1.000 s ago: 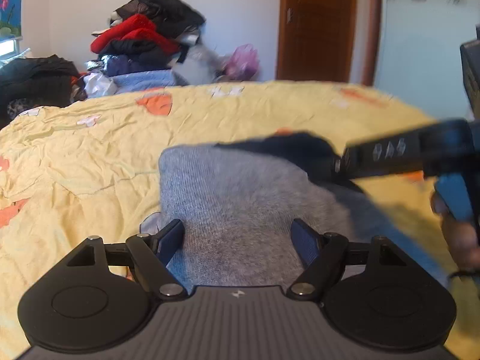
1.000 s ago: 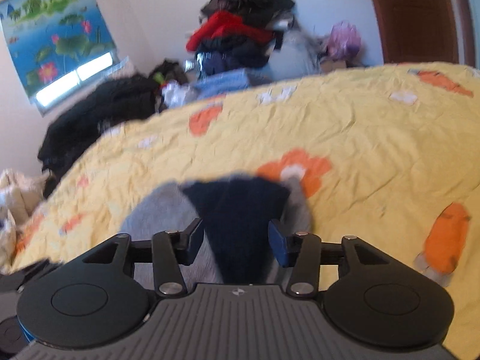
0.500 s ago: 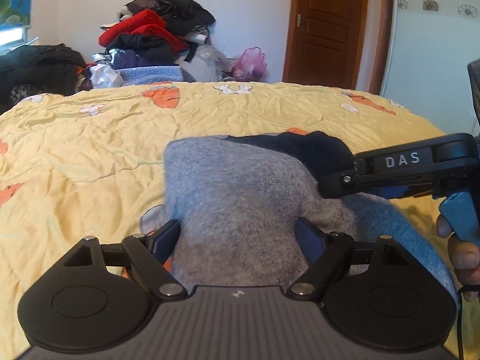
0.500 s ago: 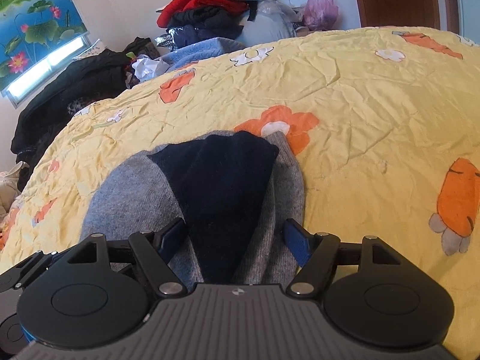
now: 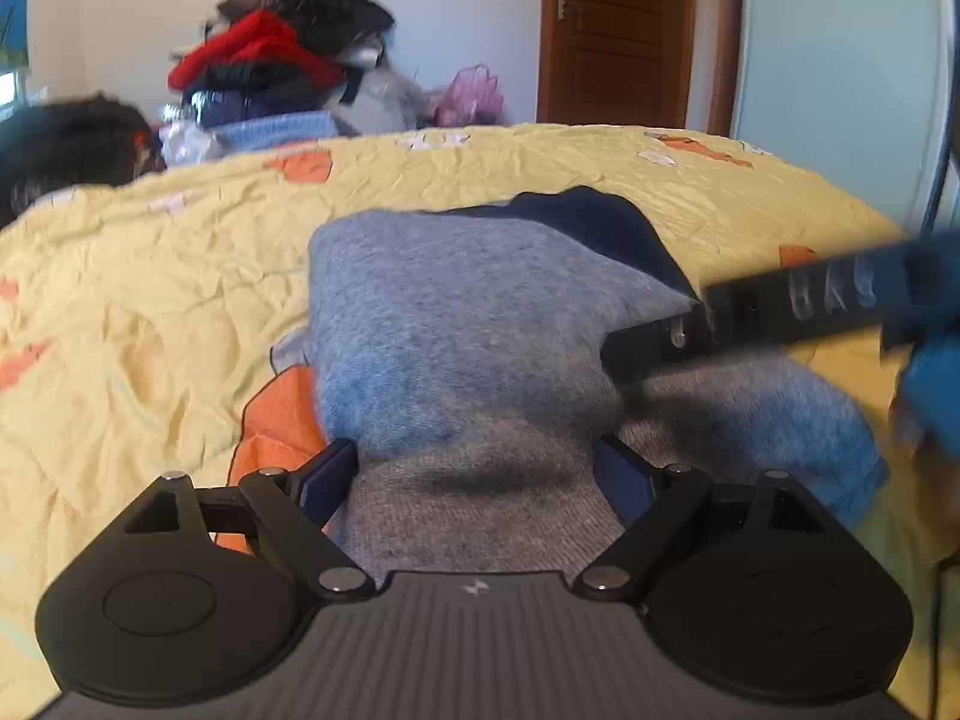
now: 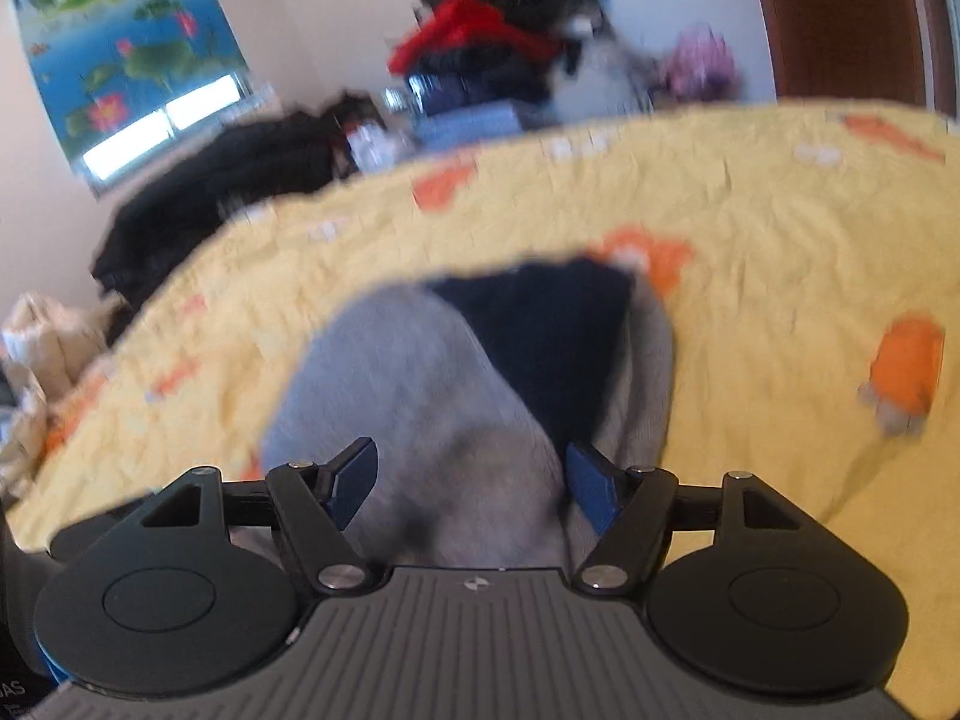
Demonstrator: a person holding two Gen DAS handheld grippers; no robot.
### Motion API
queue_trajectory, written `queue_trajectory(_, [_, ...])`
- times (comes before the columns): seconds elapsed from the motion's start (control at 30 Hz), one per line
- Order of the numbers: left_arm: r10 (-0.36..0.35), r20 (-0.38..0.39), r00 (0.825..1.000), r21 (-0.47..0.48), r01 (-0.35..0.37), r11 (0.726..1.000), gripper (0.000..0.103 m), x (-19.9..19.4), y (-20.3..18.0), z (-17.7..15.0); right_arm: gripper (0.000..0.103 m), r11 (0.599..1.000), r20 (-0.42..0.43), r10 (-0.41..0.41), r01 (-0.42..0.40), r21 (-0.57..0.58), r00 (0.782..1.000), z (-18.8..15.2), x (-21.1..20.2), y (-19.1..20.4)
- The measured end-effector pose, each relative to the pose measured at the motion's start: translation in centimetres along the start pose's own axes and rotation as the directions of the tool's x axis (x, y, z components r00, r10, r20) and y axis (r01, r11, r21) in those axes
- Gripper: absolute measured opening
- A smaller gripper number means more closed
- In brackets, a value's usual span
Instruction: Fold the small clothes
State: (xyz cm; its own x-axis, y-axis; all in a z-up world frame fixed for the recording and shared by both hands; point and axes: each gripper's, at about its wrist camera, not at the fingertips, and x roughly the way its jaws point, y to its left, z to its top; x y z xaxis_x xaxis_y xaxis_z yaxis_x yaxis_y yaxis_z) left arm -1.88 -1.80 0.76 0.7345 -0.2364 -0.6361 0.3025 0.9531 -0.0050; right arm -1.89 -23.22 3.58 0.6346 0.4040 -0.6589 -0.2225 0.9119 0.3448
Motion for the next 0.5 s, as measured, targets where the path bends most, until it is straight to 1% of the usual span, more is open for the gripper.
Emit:
queue_trajectory(0.03, [0.001, -0.008, 1.000, -0.012, -0.001, 1.000, 0.087, -0.2, 0.3, 0.1, 0.072, 1.000, 0.024, 0.012, -0.012, -0.004, 1.000, -0.4, -0.4, 0.0])
queue_trajectory(0.1, [0.017, -0.013, 1.000, -0.033, -0.018, 0.999, 0.087, -1.0, 0.9, 0.0, 0.072, 1.000, 0.011, 0.013, -0.013, 0.017, 1.000, -0.3, -1.4, 0.2])
queue_trajectory(0.13, [0.021, -0.009, 1.000, -0.042, -0.021, 0.999, 0.086, -1.7, 1.3, -0.3, 0.072, 1.000, 0.025, 0.015, -0.016, 0.024, 1.000, -0.3, -2.3, 0.3])
queue_trajectory(0.2, [0.030, -0.002, 1.000, -0.051, -0.030, 0.998, 0.087, -3.0, 1.9, -1.0, 0.073, 1.000, 0.083, -0.002, 0.003, -0.007, 0.997, -0.8, -5.0, 0.4])
queue_trajectory(0.23, [0.034, -0.004, 0.999, -0.057, -0.034, 0.998, 0.087, -3.5, 2.1, -1.5, 0.075, 0.999, 0.129, -0.021, 0.026, -0.037, 0.991, -1.2, -6.5, 0.5])
queue_trajectory(0.27, [0.032, -0.010, 0.999, -0.068, -0.033, 0.997, 0.087, -4.0, 2.4, -2.0, 0.078, 0.996, 0.187, -0.038, 0.051, -0.068, 0.982, -1.7, -8.1, 0.5])
queue_trajectory(0.3, [0.032, -0.017, 0.999, -0.080, -0.033, 0.996, 0.087, -4.5, 2.6, -2.6, 0.081, 0.992, 0.261, -0.059, 0.086, -0.092, 0.964, -2.4, -10.0, 0.3])
queue_trajectory(0.33, [0.032, -0.018, 0.999, -0.090, -0.033, 0.995, 0.087, -4.8, 2.8, -3.1, 0.087, 0.986, 0.327, -0.080, 0.124, -0.114, 0.941, -3.1, -11.5, 0.3])
queue_trajectory(0.37, [0.031, -0.014, 0.999, -0.096, -0.032, 0.995, 0.087, -5.1, 2.9, -3.5, 0.095, 0.975, 0.397, -0.111, 0.177, -0.135, 0.911, -3.7, -13.2, 0.1])
queue_trajectory(0.4, [0.033, -0.013, 0.999, -0.104, -0.034, 0.994, 0.087, -5.4, 3.1, -3.8, 0.098, 0.960, 0.450, -0.148, 0.237, -0.150, 0.881, -4.3, -14.7, 0.0])
queue_trajectory(0.43, [0.031, -0.014, 0.999, -0.114, -0.032, 0.993, 0.087, -5.5, 3.1, -3.9, 0.102, 0.942, 0.482, -0.181, 0.292, -0.166, 0.857, -4.7, -15.9, -0.3])
queue_trajectory(0.47, [0.028, -0.014, 1.000, -0.123, -0.030, 0.992, 0.087, -5.6, 3.2, -4.0, 0.102, 0.921, 0.483, -0.202, 0.332, -0.201, 0.852, -4.9, -16.9, -0.6])
queue_trajectory(0.5, [0.029, -0.014, 0.999, -0.127, -0.030, 0.991, 0.087, -5.7, 3.2, -4.0, 0.101, 0.897, 0.458, -0.211, 0.357, -0.260, 0.864, -5.2, -17.7, -0.8])
